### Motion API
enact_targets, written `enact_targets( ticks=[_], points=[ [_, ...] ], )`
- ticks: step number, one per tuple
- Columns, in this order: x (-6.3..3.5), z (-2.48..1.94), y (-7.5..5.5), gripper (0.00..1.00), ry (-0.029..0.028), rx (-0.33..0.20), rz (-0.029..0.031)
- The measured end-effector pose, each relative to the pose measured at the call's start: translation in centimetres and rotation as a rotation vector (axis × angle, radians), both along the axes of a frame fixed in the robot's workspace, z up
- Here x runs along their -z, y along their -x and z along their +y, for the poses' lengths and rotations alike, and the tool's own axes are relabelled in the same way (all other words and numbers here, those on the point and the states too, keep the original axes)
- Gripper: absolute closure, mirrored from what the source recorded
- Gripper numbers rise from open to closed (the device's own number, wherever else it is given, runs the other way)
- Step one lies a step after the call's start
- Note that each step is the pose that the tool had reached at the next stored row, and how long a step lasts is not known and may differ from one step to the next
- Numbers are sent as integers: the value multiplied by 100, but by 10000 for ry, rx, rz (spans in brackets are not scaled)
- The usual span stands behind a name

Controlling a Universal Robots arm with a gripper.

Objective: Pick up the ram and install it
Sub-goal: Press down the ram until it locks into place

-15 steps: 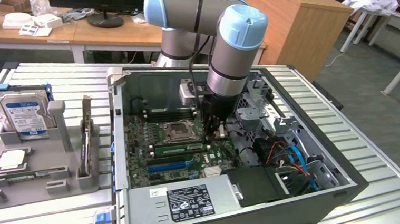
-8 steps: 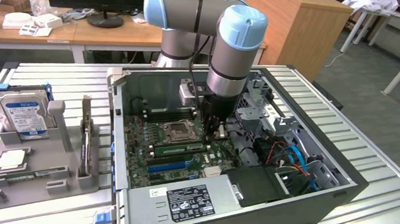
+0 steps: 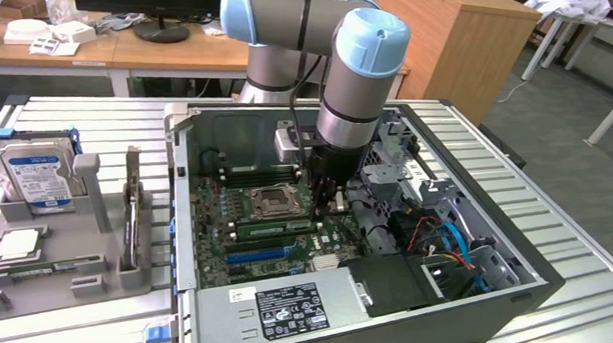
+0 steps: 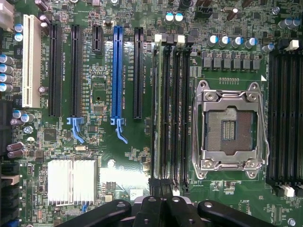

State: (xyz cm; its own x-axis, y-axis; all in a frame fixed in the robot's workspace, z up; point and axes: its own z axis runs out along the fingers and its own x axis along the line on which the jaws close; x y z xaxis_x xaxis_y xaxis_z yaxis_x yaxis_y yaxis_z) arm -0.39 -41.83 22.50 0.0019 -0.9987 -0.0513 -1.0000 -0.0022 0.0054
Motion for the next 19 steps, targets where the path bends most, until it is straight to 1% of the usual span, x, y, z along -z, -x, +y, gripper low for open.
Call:
enact_targets(
  ticks=[19],
  points=[
    [14,-4,0,89,-2,0,-4]
  ],
)
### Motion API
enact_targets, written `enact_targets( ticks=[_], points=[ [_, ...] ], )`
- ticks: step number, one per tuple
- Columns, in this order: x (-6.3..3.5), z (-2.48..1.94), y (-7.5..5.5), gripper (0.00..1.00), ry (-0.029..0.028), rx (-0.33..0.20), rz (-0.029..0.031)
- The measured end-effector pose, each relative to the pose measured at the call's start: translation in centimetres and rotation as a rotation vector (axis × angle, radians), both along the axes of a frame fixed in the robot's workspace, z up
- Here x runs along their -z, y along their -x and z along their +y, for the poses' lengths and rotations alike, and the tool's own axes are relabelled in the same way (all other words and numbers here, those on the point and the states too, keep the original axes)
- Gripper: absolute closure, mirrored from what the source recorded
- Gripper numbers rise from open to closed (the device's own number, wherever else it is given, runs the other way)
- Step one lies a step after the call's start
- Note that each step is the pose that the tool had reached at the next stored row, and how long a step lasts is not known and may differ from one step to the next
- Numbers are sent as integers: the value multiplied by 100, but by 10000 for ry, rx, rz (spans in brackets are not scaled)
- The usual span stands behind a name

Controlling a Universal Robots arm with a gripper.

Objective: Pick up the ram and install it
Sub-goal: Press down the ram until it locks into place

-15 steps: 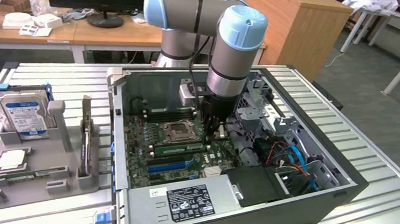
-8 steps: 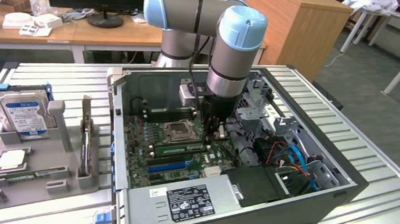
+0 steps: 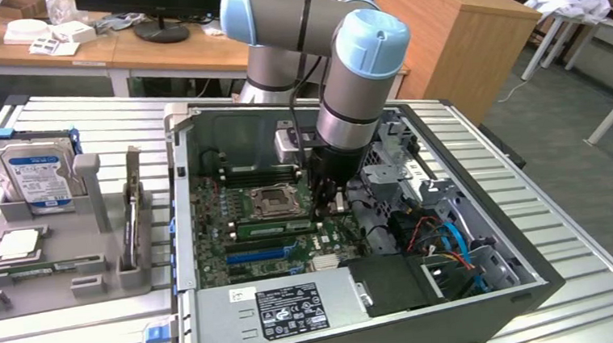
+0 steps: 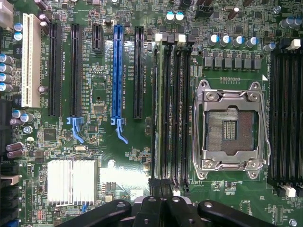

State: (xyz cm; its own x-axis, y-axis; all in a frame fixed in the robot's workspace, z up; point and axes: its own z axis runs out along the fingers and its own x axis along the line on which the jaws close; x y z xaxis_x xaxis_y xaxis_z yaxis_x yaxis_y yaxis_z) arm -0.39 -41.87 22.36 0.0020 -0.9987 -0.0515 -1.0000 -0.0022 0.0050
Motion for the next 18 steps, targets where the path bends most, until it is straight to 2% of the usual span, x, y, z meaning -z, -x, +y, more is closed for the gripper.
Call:
enact_targets(
  ticks=[18],
  points=[
    [15,-3,0,89,1,0,-27]
  ],
)
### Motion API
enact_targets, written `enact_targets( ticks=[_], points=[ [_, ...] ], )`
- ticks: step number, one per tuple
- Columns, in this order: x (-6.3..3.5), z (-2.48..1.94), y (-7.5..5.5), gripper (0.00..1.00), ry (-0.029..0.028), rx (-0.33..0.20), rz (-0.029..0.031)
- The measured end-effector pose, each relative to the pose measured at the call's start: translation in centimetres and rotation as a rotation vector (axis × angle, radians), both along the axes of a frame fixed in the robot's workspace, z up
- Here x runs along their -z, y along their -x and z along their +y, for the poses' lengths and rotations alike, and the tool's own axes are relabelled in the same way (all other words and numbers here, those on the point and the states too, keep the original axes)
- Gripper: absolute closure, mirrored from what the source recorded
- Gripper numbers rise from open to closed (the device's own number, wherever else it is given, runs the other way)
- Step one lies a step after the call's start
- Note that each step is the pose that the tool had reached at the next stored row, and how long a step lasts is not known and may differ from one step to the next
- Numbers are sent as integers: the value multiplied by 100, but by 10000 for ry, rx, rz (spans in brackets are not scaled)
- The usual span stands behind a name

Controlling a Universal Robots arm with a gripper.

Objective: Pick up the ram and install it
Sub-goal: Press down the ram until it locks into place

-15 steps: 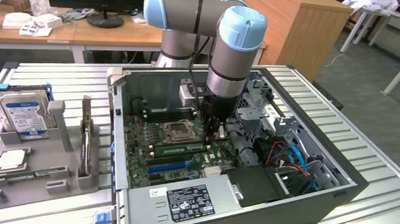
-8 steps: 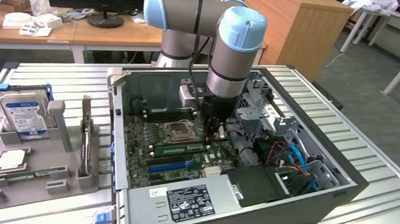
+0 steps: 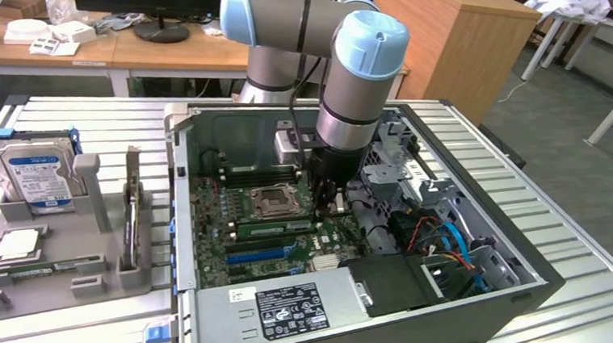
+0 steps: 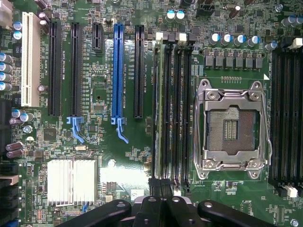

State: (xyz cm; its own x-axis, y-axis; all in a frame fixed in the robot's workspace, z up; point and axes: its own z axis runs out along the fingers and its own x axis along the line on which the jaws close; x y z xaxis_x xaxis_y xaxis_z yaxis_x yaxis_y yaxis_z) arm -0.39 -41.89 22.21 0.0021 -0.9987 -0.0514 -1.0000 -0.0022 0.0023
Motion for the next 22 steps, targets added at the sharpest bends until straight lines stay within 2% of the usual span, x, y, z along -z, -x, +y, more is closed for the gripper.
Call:
enact_targets(
  ticks=[2,7,12,19,22],
  points=[
    [-29,2,0,89,-15,1,0],
    [-146,0,1,89,1,1,28],
    [-221,0,0,89,0,0,38],
    [-235,0,1,89,1,1,39],
    [-235,0,50,89,1,-1,16]
  ],
)
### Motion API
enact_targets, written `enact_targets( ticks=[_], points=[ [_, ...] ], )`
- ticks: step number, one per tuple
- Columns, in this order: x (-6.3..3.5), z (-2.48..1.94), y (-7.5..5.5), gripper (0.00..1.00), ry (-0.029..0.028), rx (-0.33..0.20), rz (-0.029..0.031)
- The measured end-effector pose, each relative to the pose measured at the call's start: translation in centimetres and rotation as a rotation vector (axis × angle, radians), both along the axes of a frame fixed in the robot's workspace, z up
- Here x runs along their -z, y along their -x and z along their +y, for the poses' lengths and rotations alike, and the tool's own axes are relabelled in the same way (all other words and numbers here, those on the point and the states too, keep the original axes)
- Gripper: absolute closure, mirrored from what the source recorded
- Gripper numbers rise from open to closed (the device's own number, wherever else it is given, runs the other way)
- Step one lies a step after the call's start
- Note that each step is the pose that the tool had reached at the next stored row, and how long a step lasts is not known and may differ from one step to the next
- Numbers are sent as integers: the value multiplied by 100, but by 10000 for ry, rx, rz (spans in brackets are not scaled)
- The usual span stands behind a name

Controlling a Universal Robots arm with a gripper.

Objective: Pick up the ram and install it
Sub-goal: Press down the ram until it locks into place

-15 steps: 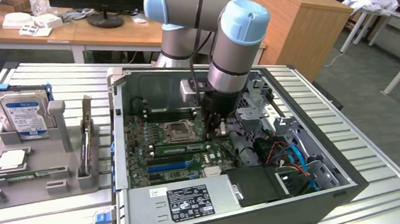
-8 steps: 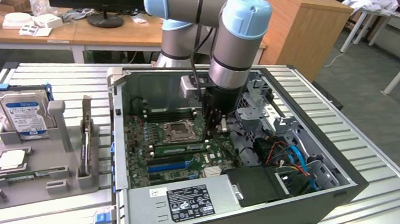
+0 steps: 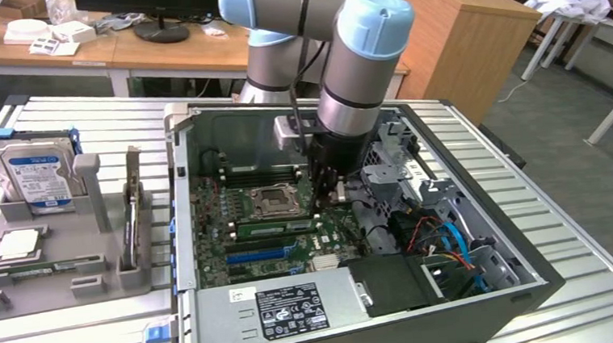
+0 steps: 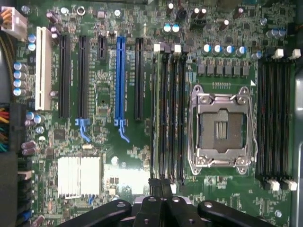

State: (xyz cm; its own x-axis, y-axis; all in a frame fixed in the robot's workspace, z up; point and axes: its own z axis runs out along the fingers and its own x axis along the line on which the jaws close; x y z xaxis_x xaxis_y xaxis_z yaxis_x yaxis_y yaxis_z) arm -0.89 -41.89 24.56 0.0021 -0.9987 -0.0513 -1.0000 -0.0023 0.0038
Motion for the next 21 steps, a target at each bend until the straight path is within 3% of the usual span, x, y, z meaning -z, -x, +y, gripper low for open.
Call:
enact_targets(
  ticks=[10,21],
  points=[
    [0,0,258,89,-1,1,-152],
    [0,0,581,89,-1,2,-424]
  ],
)
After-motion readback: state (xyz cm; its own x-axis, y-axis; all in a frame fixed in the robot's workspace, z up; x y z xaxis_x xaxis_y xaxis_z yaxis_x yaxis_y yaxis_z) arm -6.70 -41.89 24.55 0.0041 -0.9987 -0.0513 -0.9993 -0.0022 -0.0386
